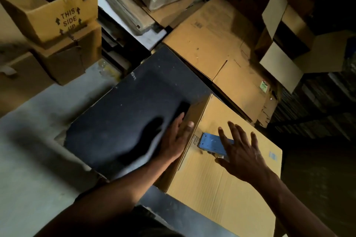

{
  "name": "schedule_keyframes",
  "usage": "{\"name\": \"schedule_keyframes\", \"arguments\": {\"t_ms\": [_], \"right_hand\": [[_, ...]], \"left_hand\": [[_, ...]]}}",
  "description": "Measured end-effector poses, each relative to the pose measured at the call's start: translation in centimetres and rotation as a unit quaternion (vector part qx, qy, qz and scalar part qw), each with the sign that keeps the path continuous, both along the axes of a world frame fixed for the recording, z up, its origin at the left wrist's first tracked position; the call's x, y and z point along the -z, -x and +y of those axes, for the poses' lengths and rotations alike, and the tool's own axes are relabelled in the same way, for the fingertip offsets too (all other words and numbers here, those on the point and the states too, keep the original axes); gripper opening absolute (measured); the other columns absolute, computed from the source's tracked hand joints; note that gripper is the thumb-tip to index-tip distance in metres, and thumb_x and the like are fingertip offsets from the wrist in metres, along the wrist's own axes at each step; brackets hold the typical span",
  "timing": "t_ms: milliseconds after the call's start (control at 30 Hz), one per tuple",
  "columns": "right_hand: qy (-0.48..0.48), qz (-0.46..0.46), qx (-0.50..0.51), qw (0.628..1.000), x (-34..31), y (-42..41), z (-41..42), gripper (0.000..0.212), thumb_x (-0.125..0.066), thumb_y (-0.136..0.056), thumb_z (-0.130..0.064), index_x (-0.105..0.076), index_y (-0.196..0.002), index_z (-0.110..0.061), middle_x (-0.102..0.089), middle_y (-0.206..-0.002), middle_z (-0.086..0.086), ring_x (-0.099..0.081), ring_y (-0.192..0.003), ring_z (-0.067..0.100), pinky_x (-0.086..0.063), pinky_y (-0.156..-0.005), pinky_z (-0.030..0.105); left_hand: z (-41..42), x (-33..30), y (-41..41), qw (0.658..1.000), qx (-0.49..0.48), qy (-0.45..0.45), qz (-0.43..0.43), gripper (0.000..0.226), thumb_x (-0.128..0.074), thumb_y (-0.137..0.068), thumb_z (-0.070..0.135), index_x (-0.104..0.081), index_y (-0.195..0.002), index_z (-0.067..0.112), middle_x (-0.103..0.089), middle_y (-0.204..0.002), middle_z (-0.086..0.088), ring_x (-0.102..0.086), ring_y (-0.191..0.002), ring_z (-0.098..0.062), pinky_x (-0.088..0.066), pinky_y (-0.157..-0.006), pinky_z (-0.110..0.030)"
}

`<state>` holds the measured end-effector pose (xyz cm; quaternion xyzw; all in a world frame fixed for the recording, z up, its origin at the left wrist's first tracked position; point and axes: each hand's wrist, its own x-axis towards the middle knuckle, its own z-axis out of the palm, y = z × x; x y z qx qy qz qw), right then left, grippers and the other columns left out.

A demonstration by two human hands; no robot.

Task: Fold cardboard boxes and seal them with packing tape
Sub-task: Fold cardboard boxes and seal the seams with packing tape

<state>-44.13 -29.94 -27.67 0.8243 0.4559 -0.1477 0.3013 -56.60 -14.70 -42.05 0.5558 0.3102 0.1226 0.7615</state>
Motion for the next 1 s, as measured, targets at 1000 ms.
{"name": "schedule_keyframes", "arguments": {"t_ms": [1000], "right_hand": [[0.002, 0.082, 0.009, 0.997, -3.5, -5.5, -15.7, 0.077, -0.059, -0.101, -0.033, -0.012, -0.159, -0.051, -0.051, -0.123, -0.001, -0.047, -0.091, 0.011, -0.041, -0.072, 0.028]], "left_hand": [[-1.4, -3.4, -0.3, 0.612, 0.397, -0.670, 0.136, 0.099, -0.018, -0.094, 0.080, 0.021, -0.161, 0.020, 0.036, -0.165, 0.005, 0.036, -0.150, -0.010, 0.002, -0.129, -0.048]]}}
